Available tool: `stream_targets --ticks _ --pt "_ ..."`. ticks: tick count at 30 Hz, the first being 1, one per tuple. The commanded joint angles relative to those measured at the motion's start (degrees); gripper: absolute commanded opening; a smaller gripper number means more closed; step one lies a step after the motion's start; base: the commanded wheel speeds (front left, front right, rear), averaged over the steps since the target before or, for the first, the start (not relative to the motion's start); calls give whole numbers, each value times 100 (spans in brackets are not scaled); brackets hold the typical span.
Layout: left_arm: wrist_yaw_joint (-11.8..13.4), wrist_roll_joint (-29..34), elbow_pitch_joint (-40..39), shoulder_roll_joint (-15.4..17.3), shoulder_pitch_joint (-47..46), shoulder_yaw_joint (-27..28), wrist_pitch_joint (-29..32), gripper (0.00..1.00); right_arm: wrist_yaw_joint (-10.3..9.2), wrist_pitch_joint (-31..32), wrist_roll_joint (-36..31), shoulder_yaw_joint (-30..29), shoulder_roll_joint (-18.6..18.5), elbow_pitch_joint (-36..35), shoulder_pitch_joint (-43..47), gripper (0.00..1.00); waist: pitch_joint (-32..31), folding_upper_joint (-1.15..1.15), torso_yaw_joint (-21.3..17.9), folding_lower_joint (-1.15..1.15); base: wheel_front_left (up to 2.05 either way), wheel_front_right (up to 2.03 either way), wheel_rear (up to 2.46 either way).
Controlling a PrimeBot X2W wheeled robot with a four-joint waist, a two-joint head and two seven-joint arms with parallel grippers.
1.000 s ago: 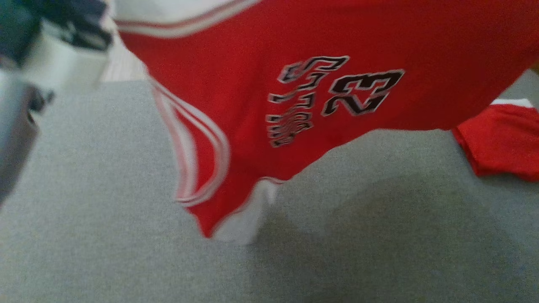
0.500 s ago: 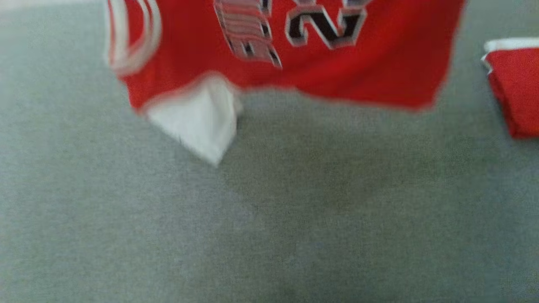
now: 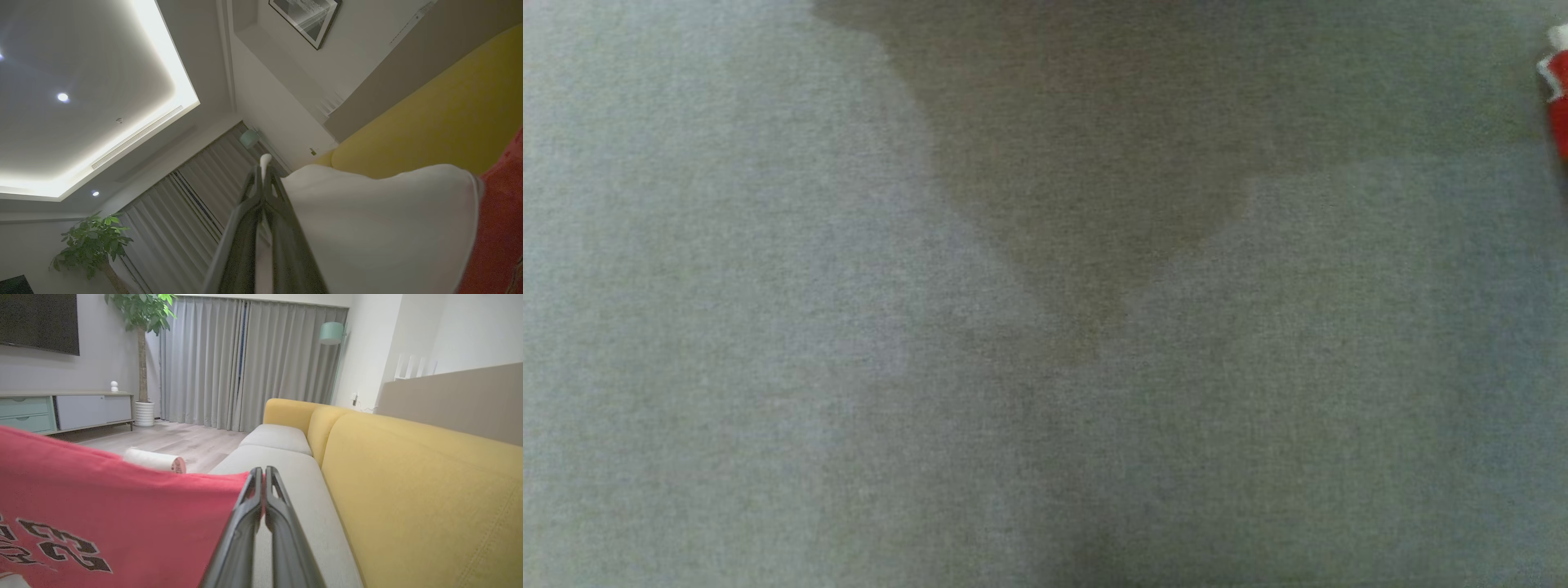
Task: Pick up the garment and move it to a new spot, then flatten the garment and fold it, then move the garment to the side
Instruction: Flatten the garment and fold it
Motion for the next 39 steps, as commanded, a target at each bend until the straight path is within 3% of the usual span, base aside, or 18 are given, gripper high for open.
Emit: stream_targets --ticks 1,11,12,17,23,31,39 --pt "18 14 -213 311 83 238 -18 0 -5 -80 71 35 -93 -93 121 0 -12 0 53 0 0 0 0" --pt "68 -270 -1541 505 3037 480 -19 0 -5 -497 724 536 -341 301 1765 0 -858 0 218 0 0 0 0" --pt "34 -370 -1780 521 3714 505 -19 0 -5 -546 930 575 -411 258 2262 0 -1126 0 231 0 0 0 0" --pt "-88 -682 -2255 621 5426 538 -19 0 -5 -587 1371 776 -566 -72 3589 0 -1791 0 178 0 0 0 0" --pt "-133 -927 -2671 761 7089 326 -19 0 -5 -340 1801 857 -817 -811 4868 0 -2179 0 108 0 0 0 0" --pt "-19 -1102 -2925 910 8296 -73 427 0 -5 82 1874 233 -1109 -1907 6369 0 -2276 0 132 0 0 0 0" --pt "-28 -1276 -3103 881 8243 -107 796 0 -5 510 1542 -531 -916 -2556 6951 0 -2053 0 202 0 0 0 0"
